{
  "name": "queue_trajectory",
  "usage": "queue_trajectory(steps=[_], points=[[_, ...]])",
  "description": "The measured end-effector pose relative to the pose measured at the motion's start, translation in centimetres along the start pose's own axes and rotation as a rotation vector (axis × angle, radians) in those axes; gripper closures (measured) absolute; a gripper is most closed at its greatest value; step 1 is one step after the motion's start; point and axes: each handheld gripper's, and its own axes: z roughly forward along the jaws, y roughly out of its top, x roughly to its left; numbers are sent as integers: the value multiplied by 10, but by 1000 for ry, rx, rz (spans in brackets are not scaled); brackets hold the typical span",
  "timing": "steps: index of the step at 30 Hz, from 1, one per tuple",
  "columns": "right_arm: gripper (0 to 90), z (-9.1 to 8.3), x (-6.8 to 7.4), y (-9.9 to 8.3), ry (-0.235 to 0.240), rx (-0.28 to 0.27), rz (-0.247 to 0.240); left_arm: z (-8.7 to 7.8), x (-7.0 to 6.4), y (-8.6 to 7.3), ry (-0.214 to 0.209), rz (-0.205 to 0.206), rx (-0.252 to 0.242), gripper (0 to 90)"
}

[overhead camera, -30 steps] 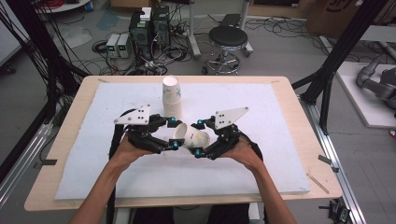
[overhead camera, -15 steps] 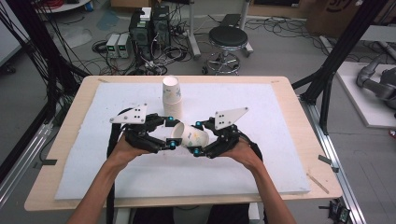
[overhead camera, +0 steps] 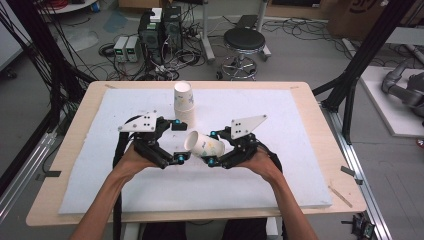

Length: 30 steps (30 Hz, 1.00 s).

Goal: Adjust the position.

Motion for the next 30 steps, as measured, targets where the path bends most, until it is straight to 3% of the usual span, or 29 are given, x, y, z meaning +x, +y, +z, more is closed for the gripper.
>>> queue_trajectory(steps=[3,8,10,18,21,30], points=[[332,-1,0,0,-10,15,4,-3,-1,1,0,2,31,67],[330,-1,1,0,-39,97,14,-4,-4,10,30,57,219,67],[331,0,2,1,-43,142,12,-4,-3,15,35,95,330,67],[331,5,5,20,-68,341,-21,8,0,25,10,114,581,67],[331,9,6,27,-65,395,-36,15,2,25,5,107,646,67],[328,22,7,39,-61,564,-73,32,3,26,-16,125,750,68]])
